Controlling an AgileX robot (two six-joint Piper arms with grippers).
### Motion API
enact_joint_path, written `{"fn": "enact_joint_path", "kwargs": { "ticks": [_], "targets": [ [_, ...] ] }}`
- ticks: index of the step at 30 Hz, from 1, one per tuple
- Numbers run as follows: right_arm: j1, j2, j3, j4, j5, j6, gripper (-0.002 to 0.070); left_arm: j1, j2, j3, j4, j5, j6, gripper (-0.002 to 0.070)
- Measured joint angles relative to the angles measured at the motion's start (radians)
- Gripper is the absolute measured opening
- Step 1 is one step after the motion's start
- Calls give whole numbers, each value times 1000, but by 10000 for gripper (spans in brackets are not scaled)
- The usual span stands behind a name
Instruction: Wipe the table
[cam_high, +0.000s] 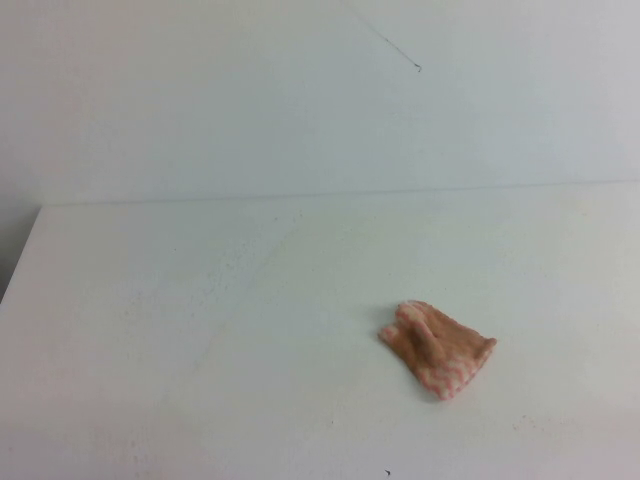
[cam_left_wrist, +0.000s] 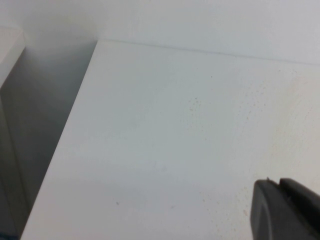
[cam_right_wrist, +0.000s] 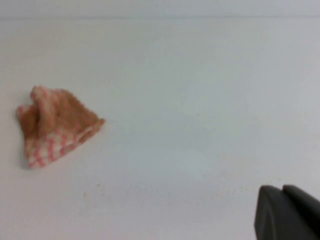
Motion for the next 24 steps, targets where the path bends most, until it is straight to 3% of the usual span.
{"fn": "enact_joint_path", "kwargs": {
  "ticks": [11,15,18,24],
  "targets": [
    [-386,-186,66,150,-58,-2,-4,0,0,0,0,0,0,-1],
    [-495,-258,153,288,-53,-2,-4,0,0,0,0,0,0,-1],
    [-559,-279,210,400,-113,-4,-3,0,0,0,0,0,0,-1],
    [-581,-277,241,417,-273,-4,-3,0,0,0,0,0,0,-1]
  ]
}}
